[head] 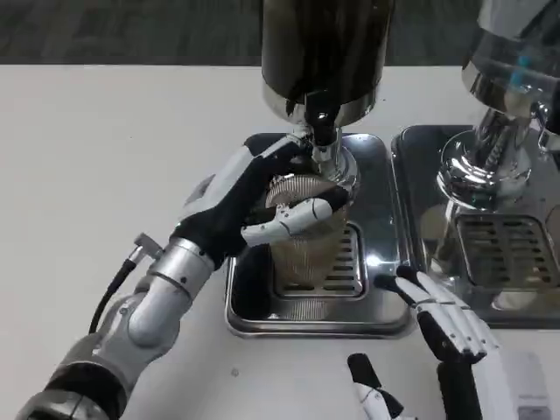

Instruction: Grasp the cup under the faucet to collect the drink, then remove the cup.

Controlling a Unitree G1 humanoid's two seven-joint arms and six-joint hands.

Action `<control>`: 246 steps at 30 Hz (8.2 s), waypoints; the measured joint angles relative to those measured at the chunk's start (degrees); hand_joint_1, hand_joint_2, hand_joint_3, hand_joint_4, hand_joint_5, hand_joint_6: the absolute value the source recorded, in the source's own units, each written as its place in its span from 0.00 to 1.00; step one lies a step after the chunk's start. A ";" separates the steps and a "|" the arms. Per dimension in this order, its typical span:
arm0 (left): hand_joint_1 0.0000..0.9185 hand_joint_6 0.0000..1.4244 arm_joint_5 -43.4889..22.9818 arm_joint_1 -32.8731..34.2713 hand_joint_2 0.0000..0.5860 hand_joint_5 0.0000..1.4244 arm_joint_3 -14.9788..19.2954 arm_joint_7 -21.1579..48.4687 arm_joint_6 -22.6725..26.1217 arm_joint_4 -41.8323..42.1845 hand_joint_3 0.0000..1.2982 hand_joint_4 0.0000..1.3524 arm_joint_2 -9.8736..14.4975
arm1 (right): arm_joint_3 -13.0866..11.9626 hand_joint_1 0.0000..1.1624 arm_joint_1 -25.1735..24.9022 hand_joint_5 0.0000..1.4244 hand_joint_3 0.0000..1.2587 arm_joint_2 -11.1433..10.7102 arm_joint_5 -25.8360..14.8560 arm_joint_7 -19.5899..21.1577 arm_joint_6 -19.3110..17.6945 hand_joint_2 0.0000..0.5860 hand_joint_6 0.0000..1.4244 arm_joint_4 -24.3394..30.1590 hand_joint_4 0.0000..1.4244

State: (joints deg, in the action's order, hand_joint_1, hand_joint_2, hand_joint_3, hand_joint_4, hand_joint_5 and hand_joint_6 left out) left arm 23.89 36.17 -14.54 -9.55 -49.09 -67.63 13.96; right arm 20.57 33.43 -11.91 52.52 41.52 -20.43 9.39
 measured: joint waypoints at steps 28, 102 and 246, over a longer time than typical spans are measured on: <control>0.00 0.27 -34.52 -13.19 0.18 0.30 12.63 29.27 -9.84 25.26 0.28 0.29 12.44 | 0.19 0.42 -5.96 0.16 0.23 -1.15 -2.66 -0.44 -1.31 0.62 0.23 -4.59 0.14; 0.00 0.00 -36.14 6.57 0.17 0.04 15.43 70.90 11.41 13.36 0.11 0.03 5.36 | -0.02 0.38 -7.74 0.17 0.24 0.56 -4.93 2.05 -2.38 0.62 0.20 -8.89 0.15; 0.00 0.00 -25.67 2.96 0.06 0.00 6.66 54.52 -8.37 13.16 0.11 0.01 11.81 | -8.06 0.53 -36.65 0.00 0.00 4.75 -33.92 -37.39 3.75 0.39 0.00 -26.00 0.00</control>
State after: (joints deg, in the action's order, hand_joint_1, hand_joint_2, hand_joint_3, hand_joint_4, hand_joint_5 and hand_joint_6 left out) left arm -1.78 39.12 -7.88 44.97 -57.46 -54.47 25.77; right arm 12.51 -3.22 -7.16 18.60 4.13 -16.68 -16.61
